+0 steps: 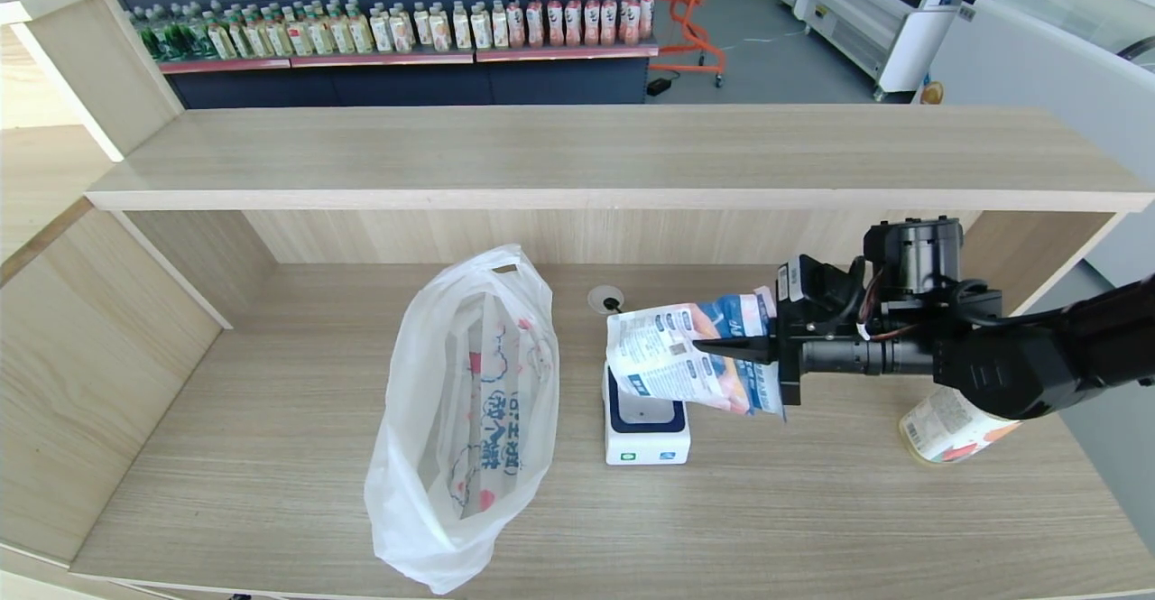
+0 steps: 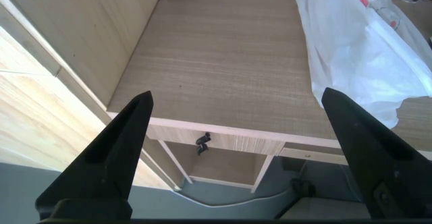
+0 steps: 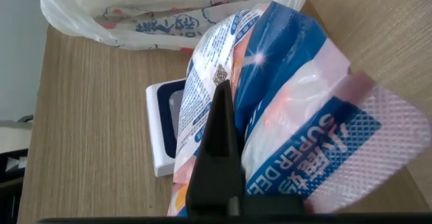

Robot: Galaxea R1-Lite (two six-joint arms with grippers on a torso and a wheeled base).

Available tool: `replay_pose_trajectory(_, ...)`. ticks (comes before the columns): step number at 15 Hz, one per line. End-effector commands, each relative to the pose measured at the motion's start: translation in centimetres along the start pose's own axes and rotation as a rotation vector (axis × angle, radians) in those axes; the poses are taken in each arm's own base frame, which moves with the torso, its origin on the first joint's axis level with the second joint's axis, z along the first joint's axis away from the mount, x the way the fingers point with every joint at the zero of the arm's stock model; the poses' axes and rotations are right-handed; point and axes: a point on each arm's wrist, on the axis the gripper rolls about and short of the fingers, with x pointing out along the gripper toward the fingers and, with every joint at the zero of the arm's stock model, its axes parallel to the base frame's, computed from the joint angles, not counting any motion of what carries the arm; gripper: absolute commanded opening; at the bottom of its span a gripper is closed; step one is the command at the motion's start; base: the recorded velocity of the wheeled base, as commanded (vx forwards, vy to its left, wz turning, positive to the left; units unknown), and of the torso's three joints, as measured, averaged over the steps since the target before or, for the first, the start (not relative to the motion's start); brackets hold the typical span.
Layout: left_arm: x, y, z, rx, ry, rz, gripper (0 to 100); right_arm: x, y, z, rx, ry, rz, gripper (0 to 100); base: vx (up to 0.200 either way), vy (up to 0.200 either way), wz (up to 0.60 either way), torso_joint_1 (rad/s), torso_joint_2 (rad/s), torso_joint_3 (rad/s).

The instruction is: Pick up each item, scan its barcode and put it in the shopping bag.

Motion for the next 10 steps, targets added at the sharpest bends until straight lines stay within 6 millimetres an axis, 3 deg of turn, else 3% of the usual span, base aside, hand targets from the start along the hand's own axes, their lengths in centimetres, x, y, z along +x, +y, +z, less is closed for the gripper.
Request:
replay_pose_trajectory(1, 0.0, 0.0, 0.0, 0.0, 0.0, 0.0, 100, -0.14, 0.04, 0.24, -0.007, 0.003, -0.007, 0, 0.0, 0.0, 0.0, 0.0, 0.0, 0.0)
replay_pose_trajectory(10, 0.0, 0.0, 0.0, 0.0, 0.0, 0.0, 100, -0.15, 0.16, 0.14, -0.012, 0.008, -0.008, 0, 0.0, 0.0, 0.0, 0.0, 0.0, 0.0)
